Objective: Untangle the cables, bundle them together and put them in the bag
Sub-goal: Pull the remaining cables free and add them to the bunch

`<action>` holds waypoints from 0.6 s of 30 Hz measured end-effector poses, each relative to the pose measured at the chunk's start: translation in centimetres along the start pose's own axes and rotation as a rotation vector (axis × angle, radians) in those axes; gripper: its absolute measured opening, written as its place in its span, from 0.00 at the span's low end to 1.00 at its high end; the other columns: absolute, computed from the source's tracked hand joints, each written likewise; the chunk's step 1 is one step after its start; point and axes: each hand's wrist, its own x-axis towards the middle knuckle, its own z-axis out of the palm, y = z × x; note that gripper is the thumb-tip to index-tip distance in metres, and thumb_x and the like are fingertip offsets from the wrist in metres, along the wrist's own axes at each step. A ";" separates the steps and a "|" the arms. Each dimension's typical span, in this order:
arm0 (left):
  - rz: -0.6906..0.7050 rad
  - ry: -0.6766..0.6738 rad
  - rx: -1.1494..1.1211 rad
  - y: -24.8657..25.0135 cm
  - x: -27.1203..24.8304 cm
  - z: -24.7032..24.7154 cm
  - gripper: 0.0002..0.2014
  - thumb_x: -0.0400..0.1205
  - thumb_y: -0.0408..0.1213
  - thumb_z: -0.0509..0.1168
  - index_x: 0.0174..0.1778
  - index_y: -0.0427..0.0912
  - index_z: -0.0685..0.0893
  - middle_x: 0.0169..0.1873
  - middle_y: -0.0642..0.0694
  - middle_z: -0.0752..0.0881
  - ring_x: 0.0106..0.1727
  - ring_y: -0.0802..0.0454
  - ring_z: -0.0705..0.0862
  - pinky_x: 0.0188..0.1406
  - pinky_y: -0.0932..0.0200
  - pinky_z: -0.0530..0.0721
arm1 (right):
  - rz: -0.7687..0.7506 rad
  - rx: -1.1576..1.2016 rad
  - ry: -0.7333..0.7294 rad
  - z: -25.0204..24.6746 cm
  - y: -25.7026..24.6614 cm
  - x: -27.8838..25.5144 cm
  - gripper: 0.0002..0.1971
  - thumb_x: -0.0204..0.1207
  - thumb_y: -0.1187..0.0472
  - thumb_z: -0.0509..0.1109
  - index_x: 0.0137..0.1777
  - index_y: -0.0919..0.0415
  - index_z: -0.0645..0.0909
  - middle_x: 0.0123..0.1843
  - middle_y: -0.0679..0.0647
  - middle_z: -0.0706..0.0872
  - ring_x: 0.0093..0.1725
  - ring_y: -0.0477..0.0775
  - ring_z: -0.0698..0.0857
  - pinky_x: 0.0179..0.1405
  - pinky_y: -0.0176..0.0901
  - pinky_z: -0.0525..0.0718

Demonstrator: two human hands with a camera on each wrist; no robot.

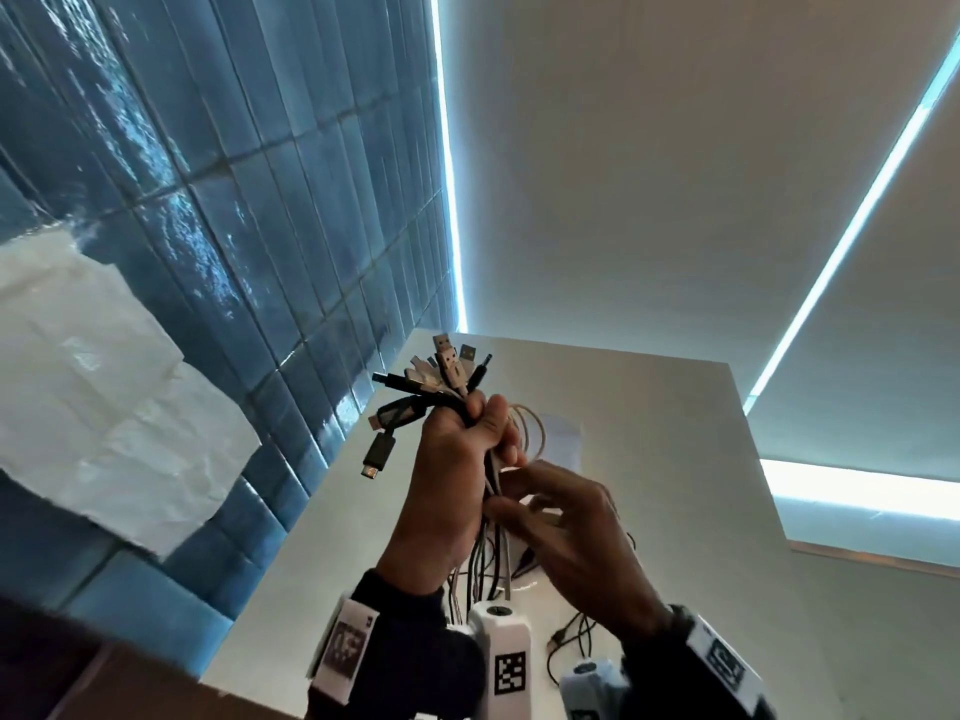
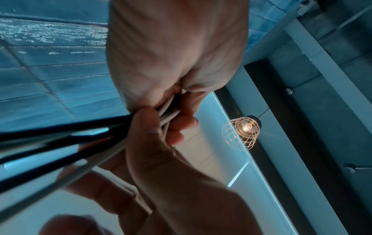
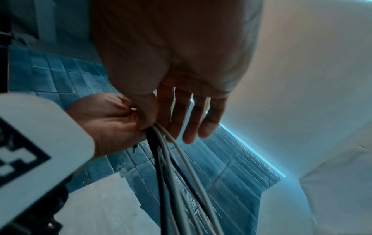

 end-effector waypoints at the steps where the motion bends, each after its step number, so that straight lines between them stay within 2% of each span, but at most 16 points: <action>1: -0.002 0.002 0.008 -0.2 0.1 -0.1 0.14 0.86 0.29 0.56 0.34 0.44 0.66 0.22 0.48 0.71 0.26 0.52 0.72 0.36 0.54 0.79 | 0.017 0.007 0.009 0.0 0.2 0.0 0.02 0.75 0.59 0.76 0.46 0.55 0.89 0.43 0.47 0.90 0.43 0.48 0.88 0.42 0.41 0.86; 3: -0.010 0.002 0.022 -0.4 0.3 -0.2 0.14 0.86 0.29 0.56 0.35 0.44 0.65 0.22 0.48 0.72 0.25 0.53 0.72 0.37 0.54 0.80 | 0.044 0.014 0.004 0.1 0.7 -0.1 0.03 0.75 0.59 0.75 0.46 0.55 0.89 0.42 0.46 0.91 0.43 0.47 0.89 0.44 0.47 0.87; 6: -0.021 -0.014 0.043 -0.7 0.4 0.0 0.14 0.86 0.28 0.57 0.36 0.44 0.65 0.22 0.48 0.72 0.26 0.53 0.72 0.38 0.54 0.80 | 0.094 0.104 0.020 -0.1 0.3 -0.2 0.07 0.79 0.57 0.71 0.42 0.57 0.88 0.34 0.43 0.87 0.36 0.41 0.84 0.39 0.47 0.84; 8: -0.026 -0.025 0.065 -0.7 0.5 0.2 0.14 0.86 0.29 0.57 0.35 0.44 0.65 0.23 0.47 0.73 0.28 0.51 0.73 0.41 0.53 0.81 | 0.113 0.131 0.066 -0.2 0.4 0.0 0.09 0.79 0.55 0.70 0.43 0.58 0.89 0.32 0.46 0.87 0.33 0.48 0.83 0.36 0.51 0.83; 10: -0.024 -0.029 0.101 -0.8 0.8 0.1 0.14 0.86 0.29 0.58 0.34 0.43 0.66 0.24 0.46 0.74 0.31 0.49 0.75 0.46 0.50 0.81 | 0.108 0.135 0.107 -0.1 0.1 0.2 0.05 0.78 0.59 0.73 0.44 0.57 0.90 0.34 0.52 0.89 0.33 0.54 0.85 0.35 0.52 0.85; 13: -0.003 -0.020 0.153 -0.9 1.1 -0.4 0.14 0.86 0.32 0.59 0.33 0.45 0.69 0.26 0.45 0.77 0.33 0.48 0.79 0.48 0.49 0.83 | 0.058 0.008 0.153 0.1 0.3 0.6 0.04 0.76 0.63 0.74 0.40 0.57 0.88 0.32 0.51 0.88 0.31 0.49 0.85 0.31 0.45 0.85; 16: 0.025 0.055 0.212 -1.0 2.0 -1.3 0.17 0.86 0.34 0.60 0.29 0.47 0.74 0.26 0.46 0.82 0.33 0.50 0.84 0.48 0.46 0.84 | 0.021 -0.155 0.195 -1.2 0.9 0.5 0.07 0.75 0.69 0.74 0.36 0.60 0.85 0.31 0.46 0.84 0.32 0.40 0.82 0.29 0.25 0.76; 18: 0.063 0.124 0.204 -0.7 2.9 -2.7 0.15 0.86 0.31 0.60 0.31 0.45 0.73 0.26 0.46 0.83 0.31 0.50 0.84 0.45 0.45 0.83 | 0.057 -0.294 0.292 -3.5 2.4 -0.6 0.11 0.73 0.70 0.75 0.35 0.54 0.84 0.32 0.45 0.86 0.32 0.38 0.82 0.30 0.25 0.73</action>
